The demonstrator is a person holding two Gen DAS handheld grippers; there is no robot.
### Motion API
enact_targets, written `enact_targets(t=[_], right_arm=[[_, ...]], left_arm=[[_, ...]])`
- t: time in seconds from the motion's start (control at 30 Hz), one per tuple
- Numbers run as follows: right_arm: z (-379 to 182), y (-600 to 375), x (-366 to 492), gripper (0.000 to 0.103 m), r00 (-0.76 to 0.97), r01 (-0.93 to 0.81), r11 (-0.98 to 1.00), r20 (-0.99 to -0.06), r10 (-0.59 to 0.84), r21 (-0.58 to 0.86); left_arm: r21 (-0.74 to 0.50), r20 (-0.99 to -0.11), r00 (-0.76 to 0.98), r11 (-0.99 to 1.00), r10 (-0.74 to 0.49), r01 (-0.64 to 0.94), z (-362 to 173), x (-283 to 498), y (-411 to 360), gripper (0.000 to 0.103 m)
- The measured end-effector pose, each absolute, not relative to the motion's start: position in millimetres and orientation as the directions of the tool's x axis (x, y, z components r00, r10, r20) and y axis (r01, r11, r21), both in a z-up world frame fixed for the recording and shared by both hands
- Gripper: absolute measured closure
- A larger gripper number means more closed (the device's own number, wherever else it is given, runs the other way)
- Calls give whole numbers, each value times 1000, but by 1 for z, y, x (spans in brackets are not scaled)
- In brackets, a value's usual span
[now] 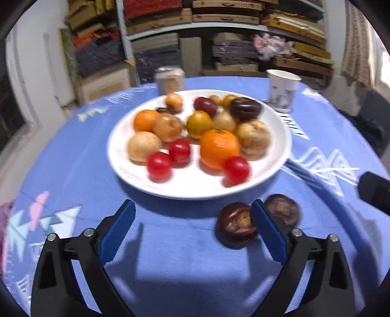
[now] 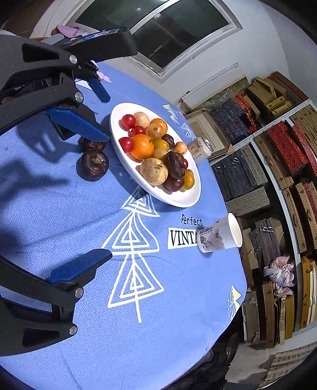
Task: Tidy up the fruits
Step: 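Withdraw both tools toward the last two dark brown fruits, then grasp a dark brown fruit with the left tool while the right tool grasps the other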
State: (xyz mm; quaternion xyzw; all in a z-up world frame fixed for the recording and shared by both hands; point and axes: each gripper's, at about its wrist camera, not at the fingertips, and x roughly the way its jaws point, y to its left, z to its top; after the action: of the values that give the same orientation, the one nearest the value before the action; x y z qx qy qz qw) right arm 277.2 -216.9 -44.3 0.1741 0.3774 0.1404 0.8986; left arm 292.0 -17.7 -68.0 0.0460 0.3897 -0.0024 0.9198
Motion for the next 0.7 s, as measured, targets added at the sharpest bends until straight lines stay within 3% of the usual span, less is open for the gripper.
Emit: enact_targets(t=[0.1,0.23,0.5,0.7], right_arm=[[-45,-215,277,13,673,-125,901,-632,384,415],[-45,-214,277,13,671,-127,901,-633,386,415],[-45,-210,274,13,675,-134,904,-631,382,405],[-45,-200,272,13,674,-166,918,-637,373,361]], left_arm=[[129,-715,696,991,63,44,-71,293,-25,9],[68,-741,670,998,39,17,-74,295,-9,8],[79,-741,665,996,87,-42,-71,285,29,9],[58,-741,672,998,21,33,-71,284,24,33]])
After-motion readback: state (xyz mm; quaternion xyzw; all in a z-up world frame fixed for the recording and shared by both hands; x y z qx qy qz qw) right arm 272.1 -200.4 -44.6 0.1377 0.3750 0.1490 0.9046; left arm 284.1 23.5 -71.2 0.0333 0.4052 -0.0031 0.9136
